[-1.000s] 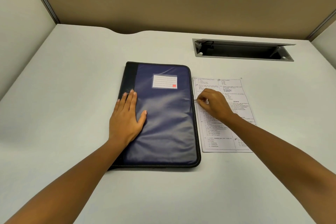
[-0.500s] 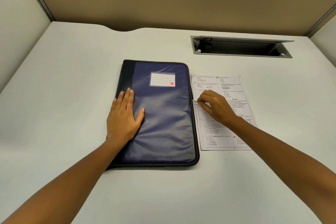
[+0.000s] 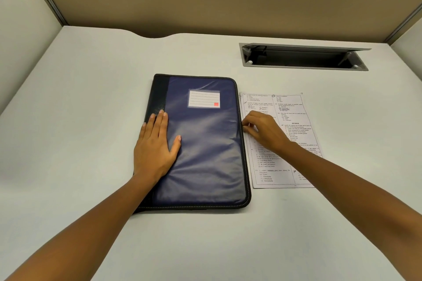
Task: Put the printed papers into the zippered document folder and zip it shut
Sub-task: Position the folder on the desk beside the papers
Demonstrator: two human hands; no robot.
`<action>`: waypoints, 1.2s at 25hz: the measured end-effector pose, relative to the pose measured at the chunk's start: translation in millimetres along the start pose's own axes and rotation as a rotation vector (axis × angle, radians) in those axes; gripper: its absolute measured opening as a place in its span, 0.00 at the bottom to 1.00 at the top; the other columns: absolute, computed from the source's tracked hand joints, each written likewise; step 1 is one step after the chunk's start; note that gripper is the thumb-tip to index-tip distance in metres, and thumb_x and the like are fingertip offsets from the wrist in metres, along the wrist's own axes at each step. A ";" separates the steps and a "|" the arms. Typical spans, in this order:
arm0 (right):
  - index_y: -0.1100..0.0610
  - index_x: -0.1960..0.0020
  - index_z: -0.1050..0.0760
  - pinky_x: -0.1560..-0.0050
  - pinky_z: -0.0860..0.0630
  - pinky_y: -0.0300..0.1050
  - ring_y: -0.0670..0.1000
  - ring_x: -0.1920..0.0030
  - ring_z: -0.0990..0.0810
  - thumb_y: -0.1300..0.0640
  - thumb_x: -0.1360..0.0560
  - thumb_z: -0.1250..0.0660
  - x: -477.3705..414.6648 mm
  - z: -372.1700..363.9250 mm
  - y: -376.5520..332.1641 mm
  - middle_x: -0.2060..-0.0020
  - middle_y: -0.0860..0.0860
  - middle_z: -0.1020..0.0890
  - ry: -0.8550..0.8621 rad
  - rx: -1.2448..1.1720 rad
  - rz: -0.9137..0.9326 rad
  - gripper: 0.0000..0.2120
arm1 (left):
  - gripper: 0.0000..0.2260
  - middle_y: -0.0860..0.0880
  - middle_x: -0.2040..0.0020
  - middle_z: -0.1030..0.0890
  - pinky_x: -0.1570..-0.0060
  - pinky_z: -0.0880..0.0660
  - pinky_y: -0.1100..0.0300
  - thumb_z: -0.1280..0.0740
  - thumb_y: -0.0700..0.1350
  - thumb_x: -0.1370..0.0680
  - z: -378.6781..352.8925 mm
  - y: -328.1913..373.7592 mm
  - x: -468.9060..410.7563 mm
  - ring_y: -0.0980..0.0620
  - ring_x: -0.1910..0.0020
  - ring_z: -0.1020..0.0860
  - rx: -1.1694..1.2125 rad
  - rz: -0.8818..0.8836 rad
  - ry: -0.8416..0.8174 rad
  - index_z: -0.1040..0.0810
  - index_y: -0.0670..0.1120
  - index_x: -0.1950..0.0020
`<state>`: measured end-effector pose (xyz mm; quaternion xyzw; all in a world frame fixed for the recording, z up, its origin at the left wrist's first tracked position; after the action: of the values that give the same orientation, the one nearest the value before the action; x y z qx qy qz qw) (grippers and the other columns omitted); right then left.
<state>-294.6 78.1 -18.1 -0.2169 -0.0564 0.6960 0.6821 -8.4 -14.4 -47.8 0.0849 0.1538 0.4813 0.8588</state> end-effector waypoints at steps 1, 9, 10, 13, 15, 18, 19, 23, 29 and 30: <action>0.63 0.54 0.20 0.61 0.22 0.48 0.52 0.62 0.22 0.63 0.28 0.30 -0.3 -1.7 0.2 0.60 0.56 0.19 0.017 0.003 -0.014 0.03 | 0.32 0.49 0.23 0.44 0.26 0.49 0.53 0.51 0.62 0.22 0.2 0.2 0.5 0.50 0.24 0.48 0.003 -0.001 0.002 0.48 0.47 0.22; 0.63 0.55 0.20 0.62 0.22 0.47 0.53 0.63 0.22 0.65 0.27 0.31 -1.7 -4.5 0.3 0.61 0.56 0.20 0.113 -0.005 -0.035 0.02 | 0.32 0.49 0.23 0.43 0.26 0.49 0.54 0.50 0.62 0.22 0.2 0.1 -0.8 0.51 0.24 0.47 -0.021 0.011 0.018 0.48 0.47 0.23; 0.63 0.55 0.20 0.63 0.23 0.45 0.53 0.63 0.22 0.65 0.27 0.31 4.7 -3.2 -2.7 0.62 0.56 0.20 0.114 0.010 -0.004 0.02 | 0.32 0.49 0.23 0.43 0.26 0.49 0.54 0.50 0.62 0.22 0.0 -0.4 -0.9 0.51 0.24 0.47 -0.022 0.016 0.017 0.48 0.47 0.23; 0.63 0.55 0.20 0.64 0.24 0.43 0.52 0.64 0.22 0.63 0.26 0.31 29.3 -1.5 -14.5 0.63 0.55 0.20 0.118 0.031 0.042 0.03 | 0.32 0.49 0.23 0.43 0.26 0.48 0.54 0.50 0.62 0.22 -0.8 -1.2 -1.0 0.51 0.24 0.47 -0.023 0.020 0.018 0.48 0.47 0.23; 0.63 0.55 0.20 0.63 0.26 0.40 0.52 0.64 0.22 0.62 0.26 0.32 49.9 -2.3 -25.0 0.64 0.54 0.21 0.108 0.028 0.052 0.04 | 0.32 0.49 0.23 0.43 0.26 0.48 0.53 0.50 0.62 0.22 -1.9 -1.2 -1.1 0.51 0.24 0.46 -0.025 0.022 0.020 0.47 0.47 0.23; 0.61 0.55 0.20 0.64 0.28 0.40 0.51 0.65 0.24 0.58 0.24 0.35 86.5 -2.5 -41.7 0.65 0.53 0.22 0.088 0.019 0.055 0.08 | 0.32 0.48 0.23 0.42 0.26 0.47 0.53 0.49 0.61 0.22 -1.3 -1.3 -1.4 0.50 0.24 0.46 -0.018 0.022 0.021 0.47 0.47 0.23; 0.61 0.55 0.20 0.65 0.27 0.41 0.51 0.65 0.24 0.58 0.24 0.36 98.0 -2.9 -46.5 0.65 0.52 0.23 0.082 0.014 0.050 0.08 | 0.32 0.48 0.23 0.42 0.26 0.47 0.53 0.49 0.61 0.22 -1.1 -1.7 -1.8 0.50 0.24 0.46 -0.015 0.021 0.019 0.47 0.47 0.23; 0.60 0.55 0.21 0.67 0.26 0.45 0.51 0.66 0.25 0.57 0.23 0.37 135.3 -5.0 -63.8 0.65 0.52 0.23 0.065 0.000 0.001 0.09 | 0.32 0.48 0.23 0.42 0.26 0.48 0.53 0.50 0.61 0.22 -1.6 -1.1 -1.6 0.50 0.24 0.46 -0.016 0.015 0.016 0.47 0.47 0.23; 0.59 0.54 0.20 0.68 0.27 0.43 0.50 0.66 0.25 0.58 0.24 0.34 162.2 -7.1 -84.1 0.65 0.51 0.23 0.106 -0.020 -0.094 0.06 | 0.31 0.48 0.23 0.42 0.26 0.48 0.52 0.49 0.61 0.22 -1.3 -1.6 -1.1 0.49 0.24 0.46 0.004 0.001 0.033 0.46 0.46 0.23; 0.59 0.55 0.20 0.68 0.27 0.43 0.50 0.66 0.25 0.59 0.25 0.33 163.6 -7.6 -86.2 0.65 0.51 0.23 0.120 -0.018 -0.111 0.04 | 0.31 0.48 0.23 0.42 0.26 0.48 0.52 0.49 0.61 0.22 -1.3 -1.7 -1.4 0.49 0.24 0.46 0.010 -0.007 0.031 0.46 0.46 0.23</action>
<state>-208.0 241.2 -29.5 -0.2611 -0.0335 0.6424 0.7197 -8.2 -16.5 -49.3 0.0813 0.1699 0.4789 0.8575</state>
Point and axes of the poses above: each hand's wrist, its own x-axis away from the middle knuckle, its own z-axis out of the back of the hand, y = z × x, the point moved 4 cm from there along -x, towards the middle knuckle
